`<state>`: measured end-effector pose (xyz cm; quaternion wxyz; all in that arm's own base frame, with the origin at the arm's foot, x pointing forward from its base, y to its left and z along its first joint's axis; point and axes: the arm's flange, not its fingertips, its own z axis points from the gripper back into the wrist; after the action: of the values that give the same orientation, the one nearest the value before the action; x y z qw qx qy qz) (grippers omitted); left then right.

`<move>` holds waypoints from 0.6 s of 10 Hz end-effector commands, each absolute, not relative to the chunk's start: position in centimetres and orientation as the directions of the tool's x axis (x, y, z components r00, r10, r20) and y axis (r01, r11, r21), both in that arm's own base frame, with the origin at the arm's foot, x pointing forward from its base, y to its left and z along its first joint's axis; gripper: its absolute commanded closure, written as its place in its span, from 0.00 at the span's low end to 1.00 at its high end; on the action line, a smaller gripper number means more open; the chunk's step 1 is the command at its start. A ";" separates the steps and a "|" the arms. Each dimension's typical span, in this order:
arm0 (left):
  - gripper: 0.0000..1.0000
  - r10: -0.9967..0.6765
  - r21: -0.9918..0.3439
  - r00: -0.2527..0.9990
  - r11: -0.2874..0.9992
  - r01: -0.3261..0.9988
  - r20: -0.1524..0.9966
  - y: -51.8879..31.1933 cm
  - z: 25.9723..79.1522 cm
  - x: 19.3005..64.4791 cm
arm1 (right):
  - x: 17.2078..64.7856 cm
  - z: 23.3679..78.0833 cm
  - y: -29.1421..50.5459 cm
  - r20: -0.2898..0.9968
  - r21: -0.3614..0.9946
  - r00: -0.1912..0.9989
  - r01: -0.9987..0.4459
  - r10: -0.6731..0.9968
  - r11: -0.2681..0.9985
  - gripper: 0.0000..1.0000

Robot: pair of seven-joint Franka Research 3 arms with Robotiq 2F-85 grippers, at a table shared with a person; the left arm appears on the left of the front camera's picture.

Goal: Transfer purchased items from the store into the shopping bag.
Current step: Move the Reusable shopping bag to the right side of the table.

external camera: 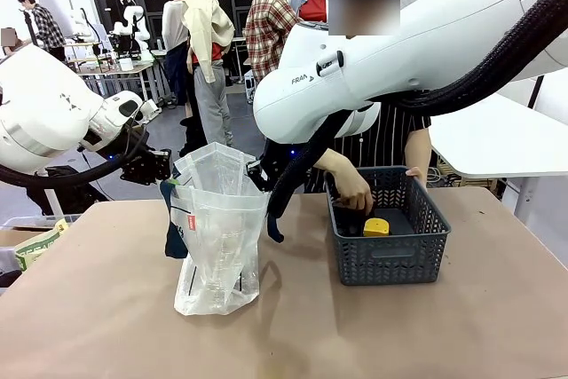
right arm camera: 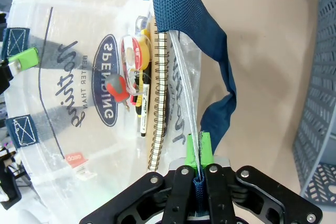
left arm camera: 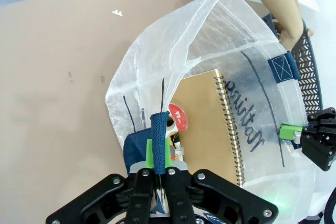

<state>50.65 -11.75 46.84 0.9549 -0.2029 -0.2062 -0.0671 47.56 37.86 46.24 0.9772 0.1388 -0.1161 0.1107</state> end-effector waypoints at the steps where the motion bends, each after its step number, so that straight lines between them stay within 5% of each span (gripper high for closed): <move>1: 1.00 -0.042 -0.360 0.905 0.909 0.211 0.423 -11.7 47.0 50.7 | 47.6 46.3 37.9 0.260 0.246 0.948 -0.249 0.183 0.937 1.00; 6: 1.00 -0.042 -0.360 0.905 0.909 0.211 0.423 -11.7 47.0 50.7 | 47.6 46.3 37.9 0.260 0.246 0.948 -0.249 0.183 0.937 1.00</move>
<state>50.65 -11.75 46.84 0.9549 -0.2029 -0.2062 -0.0671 47.56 37.86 46.24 0.9772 0.1388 -0.1161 0.1107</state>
